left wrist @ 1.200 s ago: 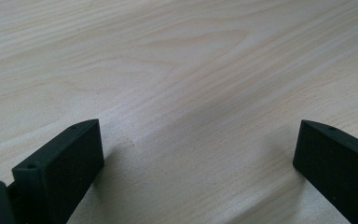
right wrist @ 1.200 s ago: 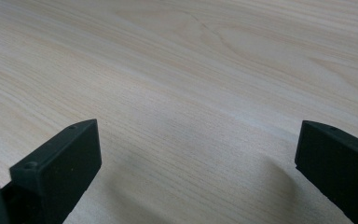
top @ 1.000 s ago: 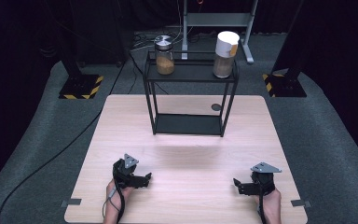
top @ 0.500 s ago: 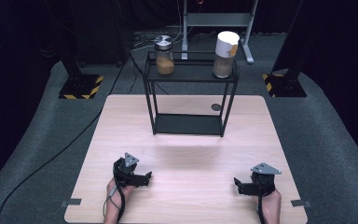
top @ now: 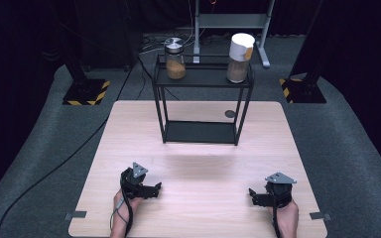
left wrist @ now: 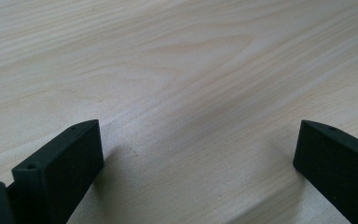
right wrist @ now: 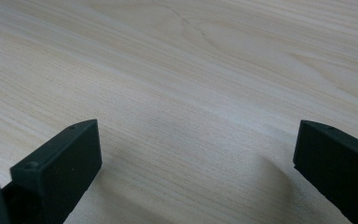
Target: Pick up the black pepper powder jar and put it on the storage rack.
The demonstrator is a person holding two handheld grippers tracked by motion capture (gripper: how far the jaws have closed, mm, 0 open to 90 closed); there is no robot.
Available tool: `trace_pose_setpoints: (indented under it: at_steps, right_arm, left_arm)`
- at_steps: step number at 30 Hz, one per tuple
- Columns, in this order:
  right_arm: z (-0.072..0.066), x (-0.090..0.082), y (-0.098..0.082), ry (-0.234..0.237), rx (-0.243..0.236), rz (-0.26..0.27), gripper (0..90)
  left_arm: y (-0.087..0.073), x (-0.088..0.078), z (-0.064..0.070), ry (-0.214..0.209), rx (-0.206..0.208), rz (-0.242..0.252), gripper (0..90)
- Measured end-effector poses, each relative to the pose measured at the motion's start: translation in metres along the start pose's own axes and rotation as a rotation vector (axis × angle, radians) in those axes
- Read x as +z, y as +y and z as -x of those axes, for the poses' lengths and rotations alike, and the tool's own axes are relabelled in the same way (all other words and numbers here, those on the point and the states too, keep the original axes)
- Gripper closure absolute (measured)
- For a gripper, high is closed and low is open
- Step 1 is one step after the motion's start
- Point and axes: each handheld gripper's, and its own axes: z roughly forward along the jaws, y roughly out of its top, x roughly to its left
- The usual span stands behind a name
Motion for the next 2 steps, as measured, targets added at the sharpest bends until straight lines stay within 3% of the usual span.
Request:
trace_pose_setpoints:
  at_steps: [2]
  right_arm:
    - [0.0018,0.0005,0.0013,0.006,0.009,-0.008,0.0]
  left_arm:
    - [0.0002,0.0004,0.0001,0.002,-0.008,-0.001,0.6]
